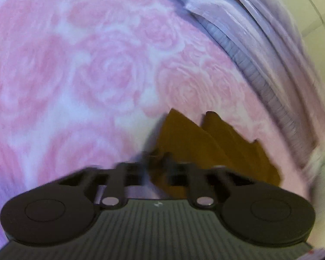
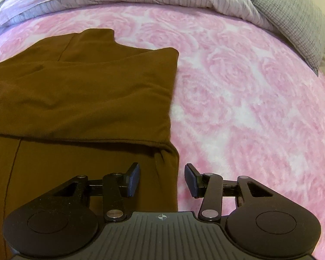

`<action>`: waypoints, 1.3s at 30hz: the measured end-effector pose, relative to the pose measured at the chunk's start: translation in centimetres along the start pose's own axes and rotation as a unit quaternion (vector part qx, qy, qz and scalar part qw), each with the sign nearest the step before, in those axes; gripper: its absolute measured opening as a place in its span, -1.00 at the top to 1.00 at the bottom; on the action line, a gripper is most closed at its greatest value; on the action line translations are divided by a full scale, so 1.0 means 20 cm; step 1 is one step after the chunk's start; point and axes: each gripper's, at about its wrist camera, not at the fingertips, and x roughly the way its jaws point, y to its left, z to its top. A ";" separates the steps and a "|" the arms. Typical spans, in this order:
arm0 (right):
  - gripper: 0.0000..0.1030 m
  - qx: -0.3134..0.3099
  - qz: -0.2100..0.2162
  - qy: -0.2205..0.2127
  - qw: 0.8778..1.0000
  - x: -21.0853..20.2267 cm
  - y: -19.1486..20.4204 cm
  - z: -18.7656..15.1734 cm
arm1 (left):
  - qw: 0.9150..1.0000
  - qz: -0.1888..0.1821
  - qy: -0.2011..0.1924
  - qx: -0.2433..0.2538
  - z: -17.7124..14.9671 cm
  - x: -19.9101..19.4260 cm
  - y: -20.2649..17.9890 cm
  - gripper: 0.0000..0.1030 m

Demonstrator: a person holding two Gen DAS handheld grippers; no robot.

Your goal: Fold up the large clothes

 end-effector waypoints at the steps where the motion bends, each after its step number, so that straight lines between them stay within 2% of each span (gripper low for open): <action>1: 0.17 -0.001 0.001 0.000 1.000 0.00 0.00 0.00 | 0.999 0.010 -0.017 0.045 0.00 -0.02 -0.07 0.93; 2: 0.17 -0.002 0.002 0.001 1.000 0.00 0.00 0.00 | 0.993 0.016 -0.038 0.111 -0.01 -0.04 -0.15 0.93; 3: 0.17 -0.004 0.004 0.001 1.000 0.00 0.00 0.01 | 0.977 0.018 -0.060 0.202 -0.05 -0.07 -0.27 0.93; 4: 0.17 -0.005 0.005 0.001 1.000 0.00 -0.01 0.01 | 0.960 0.012 -0.072 0.269 -0.10 -0.08 -0.36 0.93; 6: 0.17 -0.002 0.008 0.001 1.000 0.00 -0.02 0.00 | 0.916 -0.018 -0.082 0.393 -0.23 -0.09 -0.54 0.93; 8: 0.17 0.003 0.012 0.002 1.000 0.00 -0.03 0.00 | 0.888 -0.048 -0.057 0.454 -0.33 -0.05 -0.64 0.82; 9: 0.17 0.004 0.013 0.002 1.000 0.00 -0.03 0.01 | 0.878 -0.055 -0.033 0.475 -0.38 -0.01 -0.68 0.71; 10: 0.17 0.004 0.014 0.003 1.000 0.00 -0.03 0.01 | 0.876 -0.058 -0.011 0.479 -0.41 0.03 -0.69 0.59; 11: 0.17 0.003 0.014 0.005 1.000 0.00 -0.03 0.01 | 0.878 -0.058 0.009 0.474 -0.43 0.06 -0.69 0.56; 13: 0.17 -0.004 0.013 0.008 1.000 -0.02 -0.04 0.02 | 0.892 -0.068 0.031 0.446 -0.42 0.07 -0.66 0.33; 15: 0.17 -0.007 0.009 0.010 1.000 -0.04 -0.06 0.03 | 0.908 -0.109 0.040 0.402 -0.36 -0.02 -0.62 0.19; 18: 0.17 0.013 0.031 -0.022 0.999 -0.13 -0.10 0.07 | 0.920 -0.178 0.030 0.347 -0.24 -0.14 -0.58 0.25; 19: 0.17 0.022 0.048 -0.037 0.998 -0.16 -0.11 0.09 | 0.924 -0.179 0.023 0.337 -0.20 -0.14 -0.59 0.26; 21: 0.17 0.031 0.082 -0.063 0.994 -0.18 -0.10 0.14 | 0.935 -0.157 0.002 0.319 -0.13 -0.09 -0.60 0.39; 23: 0.17 0.031 0.109 -0.087 0.990 -0.16 -0.07 0.21 | 0.940 -0.138 -0.007 0.313 -0.08 0.02 -0.61 0.44; 25: 0.18 0.033 0.132 -0.107 0.985 -0.10 -0.04 0.27 | 0.940 -0.120 0.009 0.319 -0.09 0.14 -0.61 0.47; 26: 0.18 0.037 0.143 -0.112 0.983 -0.06 -0.02 0.29 | 0.937 -0.107 0.023 0.330 -0.12 0.20 -0.62 0.48; 27: 0.18 0.042 0.149 -0.106 0.982 0.00 -0.01 0.30 | 0.931 -0.090 0.033 0.352 -0.16 0.26 -0.62 0.49; 29: 0.24 0.037 0.143 -0.057 0.987 0.14 0.00 0.31 | 0.911 -0.082 0.009 0.404 -0.23 0.26 -0.64 0.48; 30: 0.25 0.022 0.140 -0.049 0.989 0.17 0.01 0.31 | 0.906 -0.076 0.013 0.415 -0.22 0.25 -0.67 0.48; 31: 0.25 0.005 0.143 -0.051 0.988 0.16 0.01 0.32 | 0.907 -0.074 0.022 0.414 -0.20 0.24 -0.68 0.48; 33: 0.25 -0.020 0.144 -0.042 0.989 0.11 0.00 0.36 | 0.915 -0.089 0.027 0.393 -0.10 0.18 -0.71 0.49; 35: 0.24 -0.018 0.158 -0.052 0.986 0.07 -0.03 0.44 | 0.913 -0.103 0.011 0.396 -0.02 0.14 -0.76 0.49; 37: 0.24 -0.007 0.180 -0.065 0.982 0.07 -0.06 0.53 | 0.910 -0.116 0.010 0.399 0.07 0.19 -0.84 0.49; 39: 0.24 0.006 0.202 -0.068 0.977 0.14 -0.06 0.68 | 0.913 -0.134 0.032 0.383 0.15 0.32 -0.94 0.49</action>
